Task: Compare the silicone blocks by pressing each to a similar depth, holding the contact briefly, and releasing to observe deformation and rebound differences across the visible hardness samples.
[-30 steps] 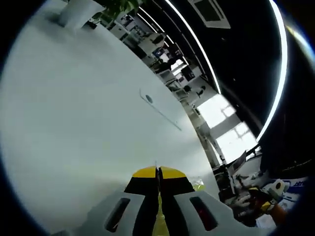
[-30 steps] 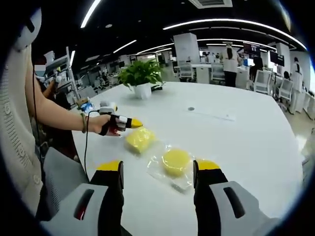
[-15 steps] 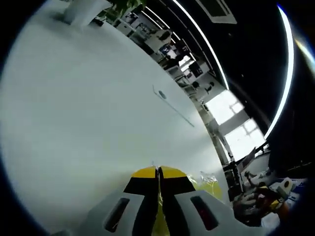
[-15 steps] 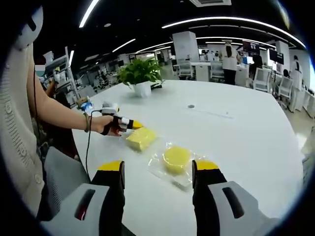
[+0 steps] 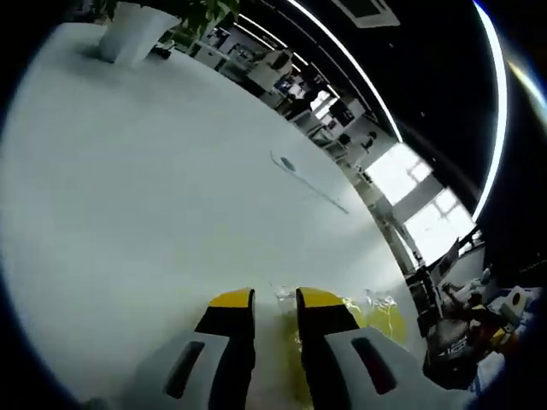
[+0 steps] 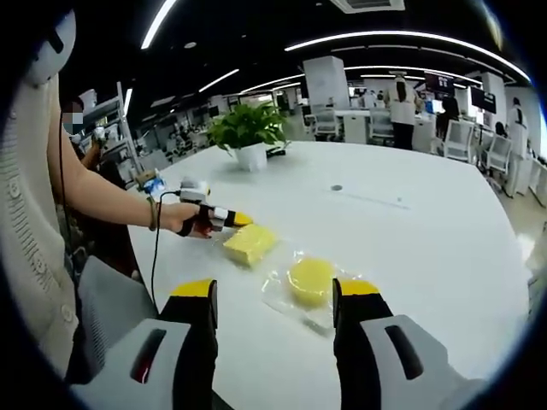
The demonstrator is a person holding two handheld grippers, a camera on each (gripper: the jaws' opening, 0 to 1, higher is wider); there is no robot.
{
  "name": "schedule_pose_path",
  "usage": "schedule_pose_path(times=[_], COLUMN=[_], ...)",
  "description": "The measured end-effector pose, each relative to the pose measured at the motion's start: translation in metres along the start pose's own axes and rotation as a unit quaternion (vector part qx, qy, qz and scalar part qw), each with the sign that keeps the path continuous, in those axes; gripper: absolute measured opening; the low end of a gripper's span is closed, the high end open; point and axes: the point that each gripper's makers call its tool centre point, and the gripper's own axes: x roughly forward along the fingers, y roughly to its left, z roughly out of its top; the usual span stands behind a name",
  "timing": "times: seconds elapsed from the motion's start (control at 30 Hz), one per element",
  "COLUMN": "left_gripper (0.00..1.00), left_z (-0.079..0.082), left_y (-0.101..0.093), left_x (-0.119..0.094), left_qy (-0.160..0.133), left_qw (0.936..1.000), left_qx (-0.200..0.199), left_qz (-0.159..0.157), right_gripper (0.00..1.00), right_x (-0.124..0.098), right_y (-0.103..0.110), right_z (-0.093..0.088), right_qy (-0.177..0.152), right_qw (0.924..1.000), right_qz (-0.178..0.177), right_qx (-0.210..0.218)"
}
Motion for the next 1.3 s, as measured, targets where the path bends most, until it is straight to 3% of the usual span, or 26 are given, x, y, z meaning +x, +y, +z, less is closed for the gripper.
schedule_pose_path(times=[0.27, 0.43, 0.53, 0.8, 1.03, 1.17, 1.3], left_gripper=[0.32, 0.37, 0.36, 0.38, 0.44, 0.47, 0.52], left_z=[0.006, 0.012, 0.012, 0.016, 0.02, 0.019, 0.014], left_y=[0.009, 0.002, -0.005, -0.021, -0.043, -0.059, -0.076], left_x=[-0.018, -0.035, -0.047, -0.08, -0.109, -0.122, -0.136], left_qy=[-0.013, -0.026, -0.024, -0.037, -0.057, -0.062, -0.061], left_qw=[0.9995, 0.9989, 0.9987, 0.9957, 0.9886, 0.9795, 0.9755], left_qx=[0.019, 0.034, 0.043, 0.085, 0.139, 0.191, 0.21], left_qz=[0.022, 0.019, 0.011, 0.002, -0.006, -0.013, -0.024], right_gripper=[0.51, 0.51, 0.5, 0.49, 0.48, 0.49, 0.5], right_x=[0.0, 0.001, 0.002, -0.001, -0.003, -0.004, -0.004], right_y=[0.004, 0.008, 0.008, 0.013, 0.018, 0.017, 0.021], right_z=[0.001, 0.004, -0.002, -0.004, -0.006, -0.002, 0.001], right_qy=[-0.006, -0.013, 0.0, -0.015, -0.02, -0.037, -0.048], right_qw=[1.0, 0.9999, 0.9998, 0.9995, 0.9989, 0.9977, 0.9968], right_qz=[0.003, 0.0, -0.014, -0.027, -0.038, -0.047, -0.048], right_qx=[-0.002, -0.004, -0.017, 0.007, 0.017, 0.032, 0.041])
